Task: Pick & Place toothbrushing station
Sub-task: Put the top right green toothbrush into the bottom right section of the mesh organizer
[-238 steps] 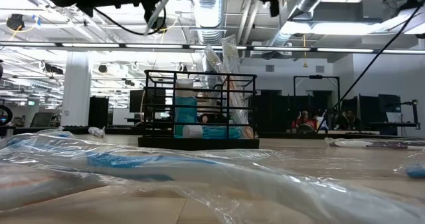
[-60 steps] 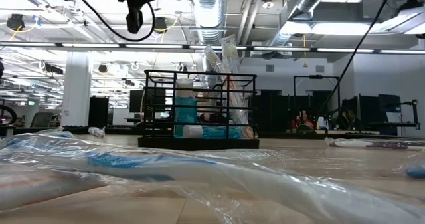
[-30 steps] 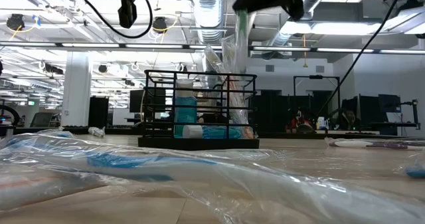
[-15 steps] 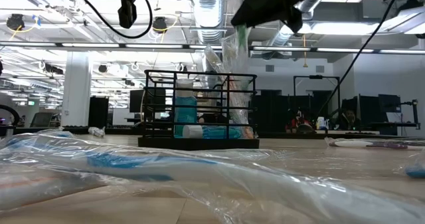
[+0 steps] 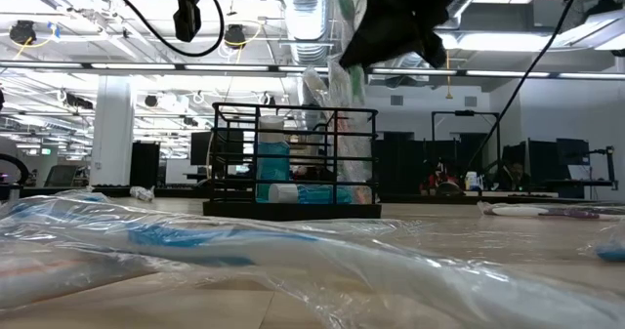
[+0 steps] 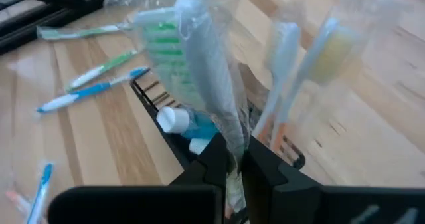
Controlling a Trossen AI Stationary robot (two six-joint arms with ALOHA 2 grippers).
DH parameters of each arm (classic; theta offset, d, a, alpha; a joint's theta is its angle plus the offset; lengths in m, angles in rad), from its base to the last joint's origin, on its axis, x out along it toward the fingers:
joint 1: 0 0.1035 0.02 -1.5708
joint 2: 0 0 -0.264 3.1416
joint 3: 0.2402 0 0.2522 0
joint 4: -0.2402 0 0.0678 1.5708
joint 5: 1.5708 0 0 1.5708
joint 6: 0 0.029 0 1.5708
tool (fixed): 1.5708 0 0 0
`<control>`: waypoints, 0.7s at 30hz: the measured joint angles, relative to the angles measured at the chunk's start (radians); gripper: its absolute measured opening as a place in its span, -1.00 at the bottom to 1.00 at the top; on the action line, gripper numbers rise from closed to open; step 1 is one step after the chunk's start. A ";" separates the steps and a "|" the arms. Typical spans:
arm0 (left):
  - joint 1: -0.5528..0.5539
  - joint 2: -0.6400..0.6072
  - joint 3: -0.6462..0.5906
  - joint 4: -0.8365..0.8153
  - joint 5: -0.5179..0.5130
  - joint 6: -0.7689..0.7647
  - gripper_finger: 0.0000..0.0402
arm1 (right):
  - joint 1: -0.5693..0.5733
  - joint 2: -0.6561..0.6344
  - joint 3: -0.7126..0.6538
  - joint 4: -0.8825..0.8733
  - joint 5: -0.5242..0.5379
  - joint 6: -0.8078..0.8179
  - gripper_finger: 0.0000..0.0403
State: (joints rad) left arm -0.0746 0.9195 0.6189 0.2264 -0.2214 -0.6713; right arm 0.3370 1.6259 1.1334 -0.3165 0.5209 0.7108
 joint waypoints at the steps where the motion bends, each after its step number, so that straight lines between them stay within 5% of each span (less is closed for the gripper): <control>1: 0.000 0.000 0.000 -0.001 0.000 0.000 -1.00 | 0.000 0.002 0.000 0.002 0.000 0.006 -0.93; 21: 0.000 0.000 0.000 -0.002 -0.004 0.000 -1.00 | -0.006 -0.001 -0.096 0.087 0.005 0.132 -0.93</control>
State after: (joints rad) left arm -0.0746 0.9195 0.6189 0.2249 -0.2256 -0.6709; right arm 0.3306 1.6249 1.0379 -0.2300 0.5255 0.8425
